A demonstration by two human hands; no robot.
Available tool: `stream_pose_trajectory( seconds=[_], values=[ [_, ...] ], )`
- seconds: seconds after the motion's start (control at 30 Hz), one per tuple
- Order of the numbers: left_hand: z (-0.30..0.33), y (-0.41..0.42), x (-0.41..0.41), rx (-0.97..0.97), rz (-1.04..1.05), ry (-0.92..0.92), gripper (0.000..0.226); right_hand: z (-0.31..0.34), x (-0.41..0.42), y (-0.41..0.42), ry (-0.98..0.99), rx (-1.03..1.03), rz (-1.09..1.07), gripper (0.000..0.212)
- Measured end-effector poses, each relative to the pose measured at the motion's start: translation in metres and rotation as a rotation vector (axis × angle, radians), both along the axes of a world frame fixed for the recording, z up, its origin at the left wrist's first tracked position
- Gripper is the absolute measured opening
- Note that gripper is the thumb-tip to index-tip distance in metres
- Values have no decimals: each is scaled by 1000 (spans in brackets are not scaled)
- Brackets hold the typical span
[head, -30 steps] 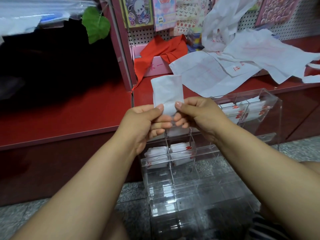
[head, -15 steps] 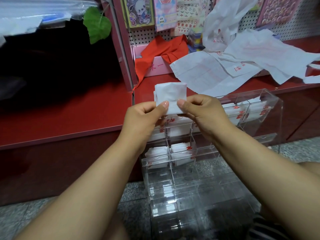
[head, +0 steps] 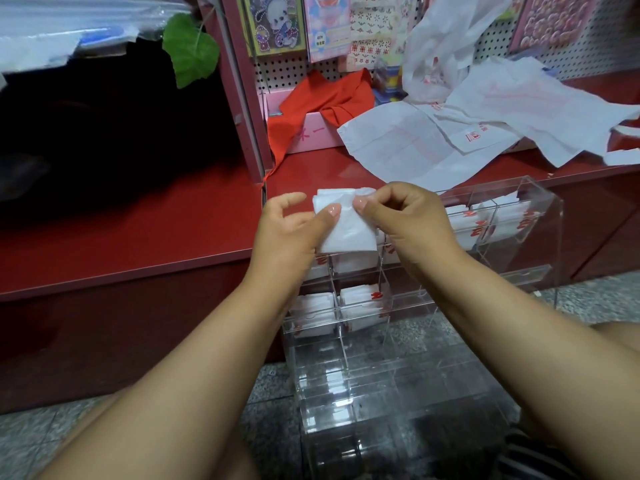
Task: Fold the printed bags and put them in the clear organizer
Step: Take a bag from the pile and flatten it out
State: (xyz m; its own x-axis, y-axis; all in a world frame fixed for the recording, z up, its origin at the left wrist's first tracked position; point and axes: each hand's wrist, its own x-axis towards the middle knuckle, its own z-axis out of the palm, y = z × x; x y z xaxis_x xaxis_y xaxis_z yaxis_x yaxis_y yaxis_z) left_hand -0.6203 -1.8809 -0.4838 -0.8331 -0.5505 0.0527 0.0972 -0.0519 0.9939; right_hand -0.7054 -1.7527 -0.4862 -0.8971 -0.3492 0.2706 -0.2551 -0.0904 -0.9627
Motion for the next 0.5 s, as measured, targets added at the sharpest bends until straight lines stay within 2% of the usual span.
stream_pose_trajectory(
  seconds=[0.07, 0.13, 0.17, 0.23, 0.33, 0.43, 0.5],
  values=[
    [0, 1, -2, 29, -16, -2, 27, -1, 1, 0, 33, 25, 9, 19],
    [-2, 2, -3, -45, -24, 10, 6, 1, 1, 1, 16, 33, 43, 19],
    [-3, 3, -3, -81, -16, 21, 3, 3, -1, 2, -10, 40, 76, 20],
    [-6, 4, -3, -151, -20, 37, 8, 8, -5, 8, -28, 100, 130, 19],
    [-5, 9, -6, -246, -51, 26, 7, 16, -10, 20, 66, 251, 131, 2],
    [-10, 15, -12, -387, -57, -18, 14, 17, -18, 32, 194, 410, 101, 7],
    [-15, 17, -18, -552, -56, -38, 24, 17, -25, 41, 259, 522, 95, 8]
  ],
)
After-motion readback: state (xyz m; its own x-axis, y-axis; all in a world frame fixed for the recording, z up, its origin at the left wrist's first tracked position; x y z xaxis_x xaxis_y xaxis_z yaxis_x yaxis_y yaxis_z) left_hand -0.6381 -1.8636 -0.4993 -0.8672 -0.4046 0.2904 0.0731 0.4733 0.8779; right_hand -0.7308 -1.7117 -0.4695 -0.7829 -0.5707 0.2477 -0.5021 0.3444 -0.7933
